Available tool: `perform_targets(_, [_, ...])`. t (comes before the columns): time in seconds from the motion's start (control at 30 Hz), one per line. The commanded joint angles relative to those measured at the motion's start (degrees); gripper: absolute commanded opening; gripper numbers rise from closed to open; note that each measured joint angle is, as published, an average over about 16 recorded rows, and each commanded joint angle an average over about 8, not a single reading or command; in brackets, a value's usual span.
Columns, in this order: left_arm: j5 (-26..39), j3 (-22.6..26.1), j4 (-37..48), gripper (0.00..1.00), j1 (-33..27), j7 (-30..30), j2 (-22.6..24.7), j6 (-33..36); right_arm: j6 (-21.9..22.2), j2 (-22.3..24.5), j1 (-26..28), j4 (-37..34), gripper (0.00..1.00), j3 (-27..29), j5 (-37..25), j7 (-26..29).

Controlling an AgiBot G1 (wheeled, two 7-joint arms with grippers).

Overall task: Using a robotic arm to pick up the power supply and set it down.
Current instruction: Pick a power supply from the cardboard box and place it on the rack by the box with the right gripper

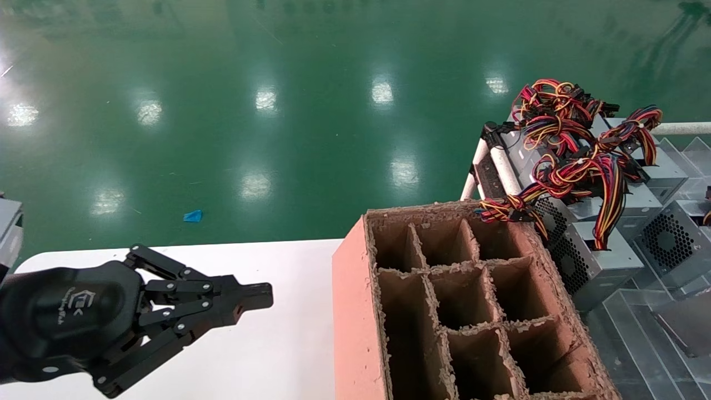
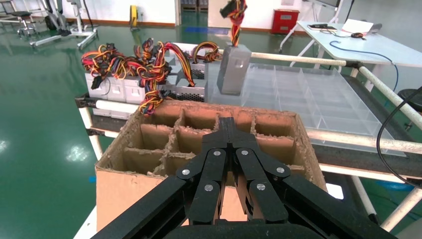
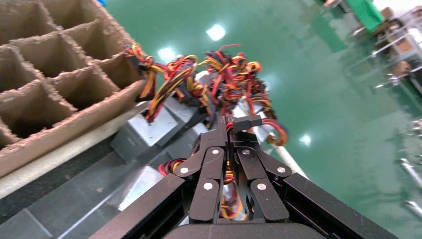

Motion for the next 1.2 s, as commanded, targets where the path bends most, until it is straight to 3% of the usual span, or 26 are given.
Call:
perform_targets(0.03, [0.0,0.0,0.0,0.0,0.0,0.0,0.0,0.0,-0.02,-0.14,0.87,-1.02,0.0,-2.42,0.47,-1.05])
perform_targets(0.4, [0.0,0.0,0.0,0.0,0.0,0.0,0.0,0.0,3.66,1.3,4.1,-1.92,0.0,-13.99,6.79,-5.87])
perform_targets(0.77, [0.0,0.0,0.0,0.0,0.0,0.0,0.0,0.0,4.69,4.24,7.07,2.57,0.0,-21.53,14.33,-6.04])
perform_targets(1.2, [0.0,0.0,0.0,0.0,0.0,0.0,0.0,0.0,14.52,-1.4,6.35,5.74,0.0,-28.63,16.41,-7.2])
